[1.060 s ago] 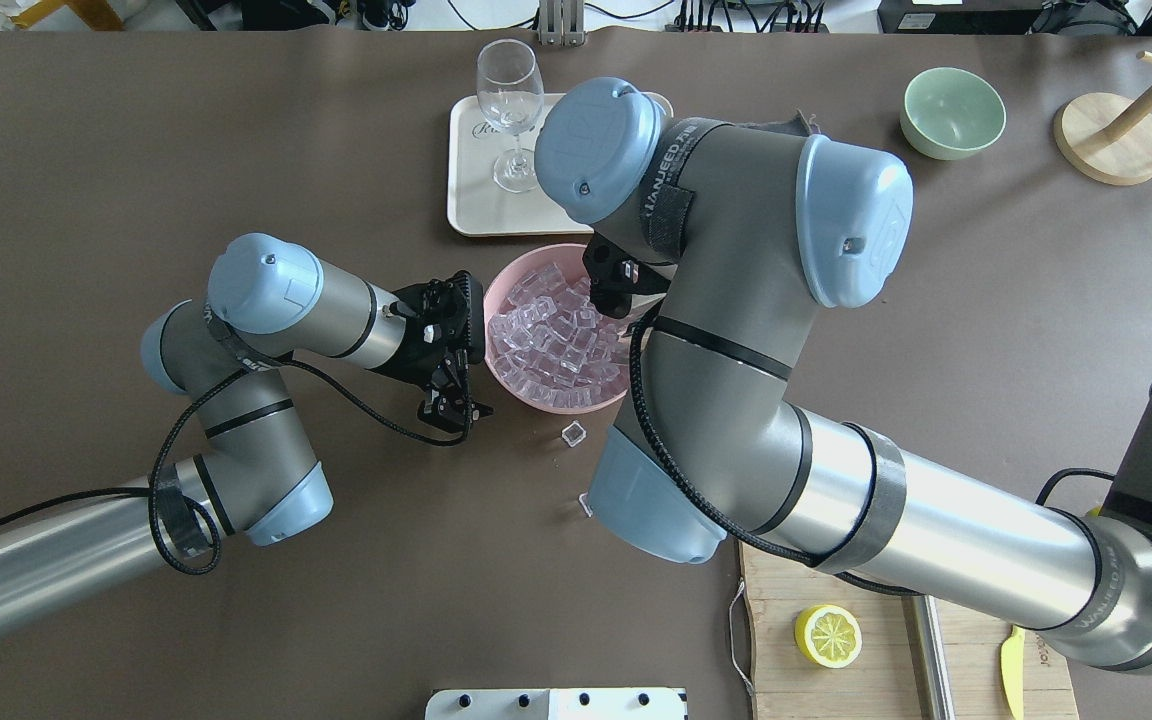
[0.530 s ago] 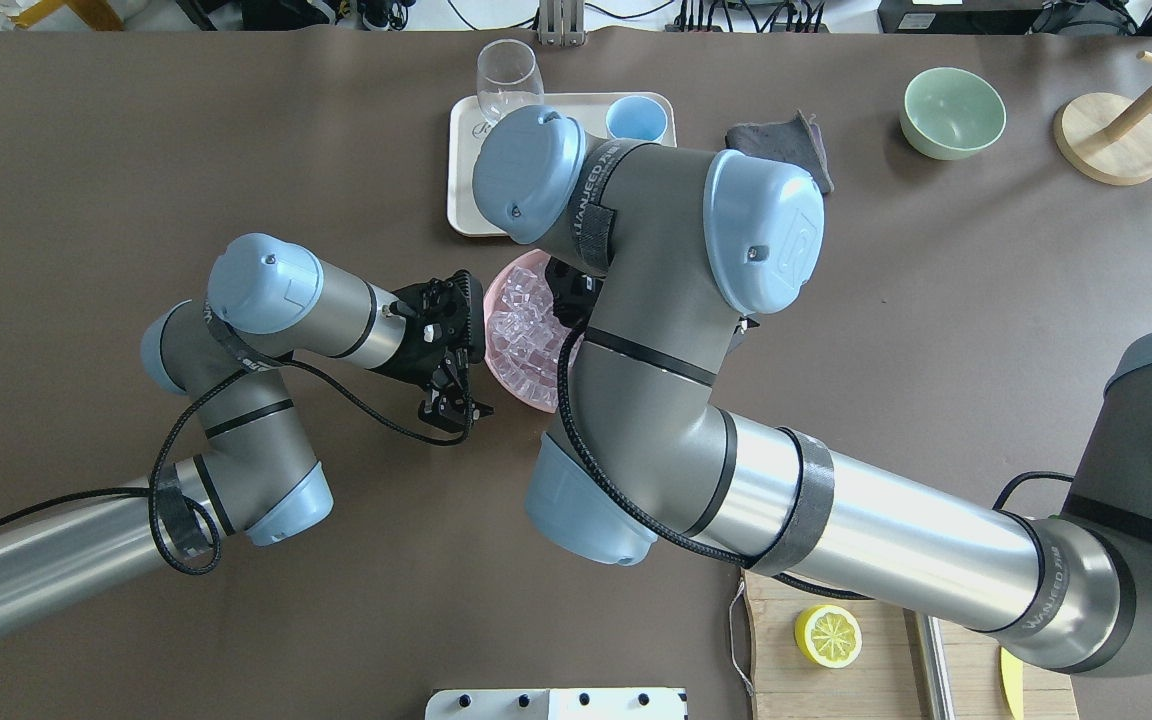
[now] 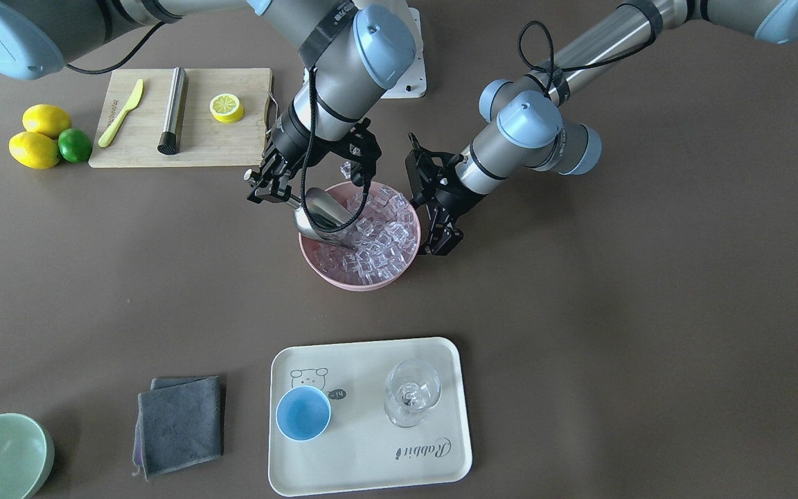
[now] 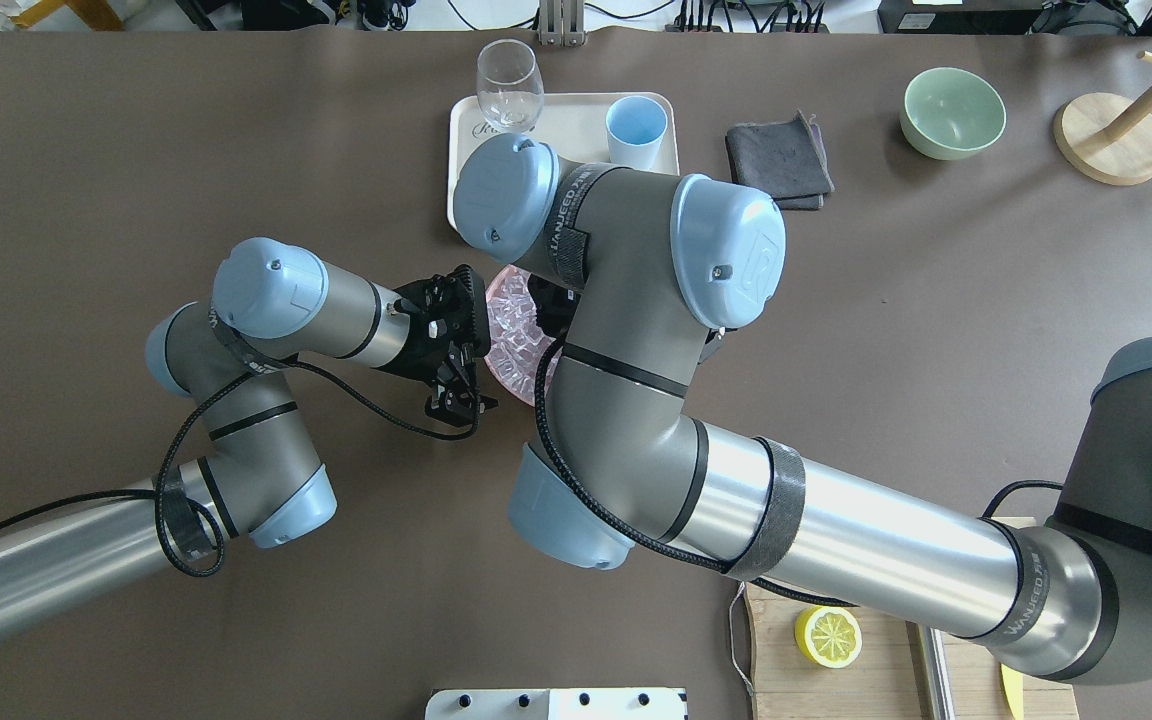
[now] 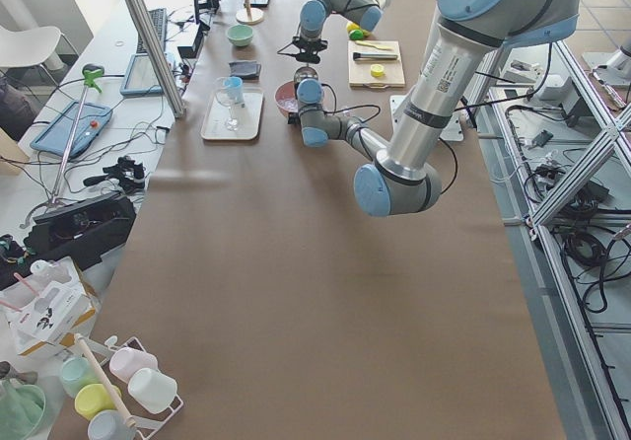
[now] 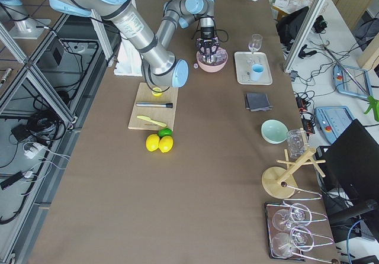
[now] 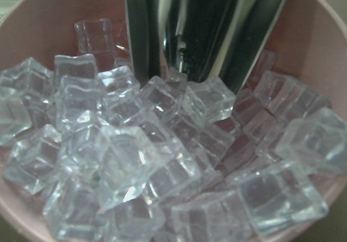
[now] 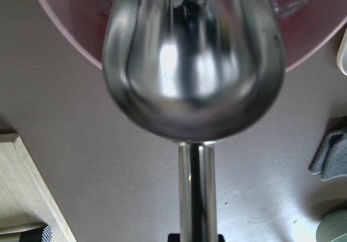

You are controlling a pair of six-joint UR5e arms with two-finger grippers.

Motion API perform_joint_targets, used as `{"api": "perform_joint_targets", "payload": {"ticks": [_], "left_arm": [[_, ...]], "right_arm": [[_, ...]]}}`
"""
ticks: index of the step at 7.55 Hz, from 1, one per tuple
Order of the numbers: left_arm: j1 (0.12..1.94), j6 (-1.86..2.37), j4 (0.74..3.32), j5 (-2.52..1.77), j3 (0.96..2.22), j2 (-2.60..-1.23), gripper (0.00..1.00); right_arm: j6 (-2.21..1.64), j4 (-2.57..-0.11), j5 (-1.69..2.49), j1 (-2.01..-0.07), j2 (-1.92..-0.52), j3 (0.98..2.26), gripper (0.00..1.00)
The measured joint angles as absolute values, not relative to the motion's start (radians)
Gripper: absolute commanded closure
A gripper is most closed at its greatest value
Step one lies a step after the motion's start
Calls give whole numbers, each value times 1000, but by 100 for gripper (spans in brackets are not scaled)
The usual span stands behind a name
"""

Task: Put ice in cup with scoop
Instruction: 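Lower the scoop into the ice while the left gripper holds the bowl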

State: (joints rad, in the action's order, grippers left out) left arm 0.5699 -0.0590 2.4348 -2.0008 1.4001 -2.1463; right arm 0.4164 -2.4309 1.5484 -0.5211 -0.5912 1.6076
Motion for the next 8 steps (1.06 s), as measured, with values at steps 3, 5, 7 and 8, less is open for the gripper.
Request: {"api": "perform_joint_targets", "payload": {"ticks": [3, 5, 7, 8], "left_arm": [[570, -55, 2434, -1991, 1397, -2149, 2], [570, -55, 2434, -1991, 1396, -2149, 2], [571, -57, 2435, -1991, 1396, -2149, 2], [571, -58, 2435, -1991, 1396, -2149, 2]], "right_arm": [[397, -2329, 1557, -521, -634, 1617, 100], [354, -2252, 1562, -521, -704, 1680, 100], [306, -2163, 1590, -522, -795, 1762, 100], [283, -2118, 1600, -522, -825, 1776, 100]]}}
